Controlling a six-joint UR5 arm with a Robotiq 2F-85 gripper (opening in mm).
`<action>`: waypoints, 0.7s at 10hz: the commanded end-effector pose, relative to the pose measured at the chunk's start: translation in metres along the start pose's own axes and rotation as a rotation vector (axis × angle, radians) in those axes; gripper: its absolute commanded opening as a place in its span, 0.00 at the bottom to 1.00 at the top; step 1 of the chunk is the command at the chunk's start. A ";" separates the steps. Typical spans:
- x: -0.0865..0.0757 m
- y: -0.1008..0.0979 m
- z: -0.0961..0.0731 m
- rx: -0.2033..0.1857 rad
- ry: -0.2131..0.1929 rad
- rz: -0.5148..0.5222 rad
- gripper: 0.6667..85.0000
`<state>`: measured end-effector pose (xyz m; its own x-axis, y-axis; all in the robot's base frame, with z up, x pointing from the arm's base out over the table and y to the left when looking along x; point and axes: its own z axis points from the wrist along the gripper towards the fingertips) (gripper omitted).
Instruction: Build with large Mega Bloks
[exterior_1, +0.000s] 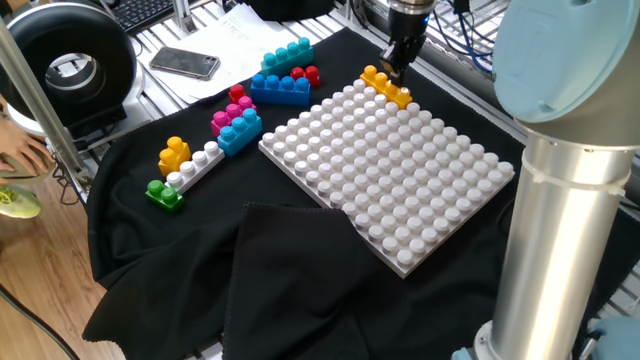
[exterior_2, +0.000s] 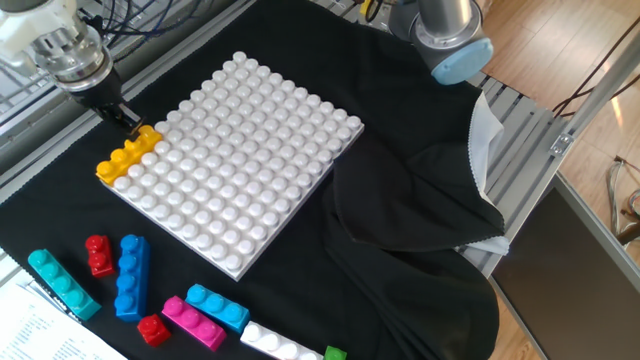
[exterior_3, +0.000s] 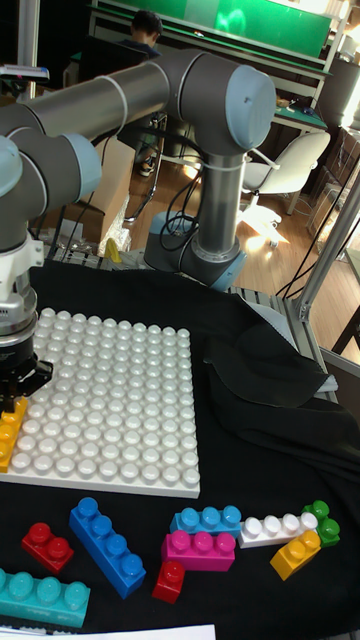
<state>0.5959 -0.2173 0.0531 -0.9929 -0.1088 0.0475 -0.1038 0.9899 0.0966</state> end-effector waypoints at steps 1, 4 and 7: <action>-0.002 0.002 0.003 -0.035 -0.016 0.002 0.05; -0.023 0.013 -0.034 -0.016 -0.026 -0.026 0.38; -0.085 0.028 -0.032 0.008 -0.156 -0.229 0.78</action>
<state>0.6420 -0.1969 0.0774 -0.9768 -0.2103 -0.0413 -0.2135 0.9712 0.1055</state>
